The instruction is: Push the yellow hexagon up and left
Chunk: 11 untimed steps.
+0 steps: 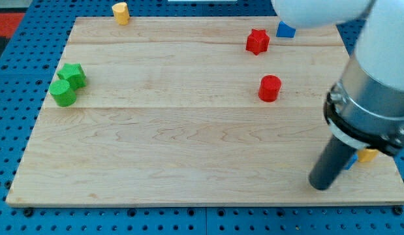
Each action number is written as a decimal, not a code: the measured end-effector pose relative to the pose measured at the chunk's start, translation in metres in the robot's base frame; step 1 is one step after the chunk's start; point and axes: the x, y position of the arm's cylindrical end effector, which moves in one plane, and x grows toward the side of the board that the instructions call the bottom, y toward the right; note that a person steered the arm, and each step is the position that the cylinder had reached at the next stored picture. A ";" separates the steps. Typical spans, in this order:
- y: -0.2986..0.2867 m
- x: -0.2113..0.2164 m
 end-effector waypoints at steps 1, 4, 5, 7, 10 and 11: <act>0.085 -0.004; -0.004 -0.144; -0.001 -0.123; 0.085 -0.066; 0.116 -0.053; 0.129 -0.044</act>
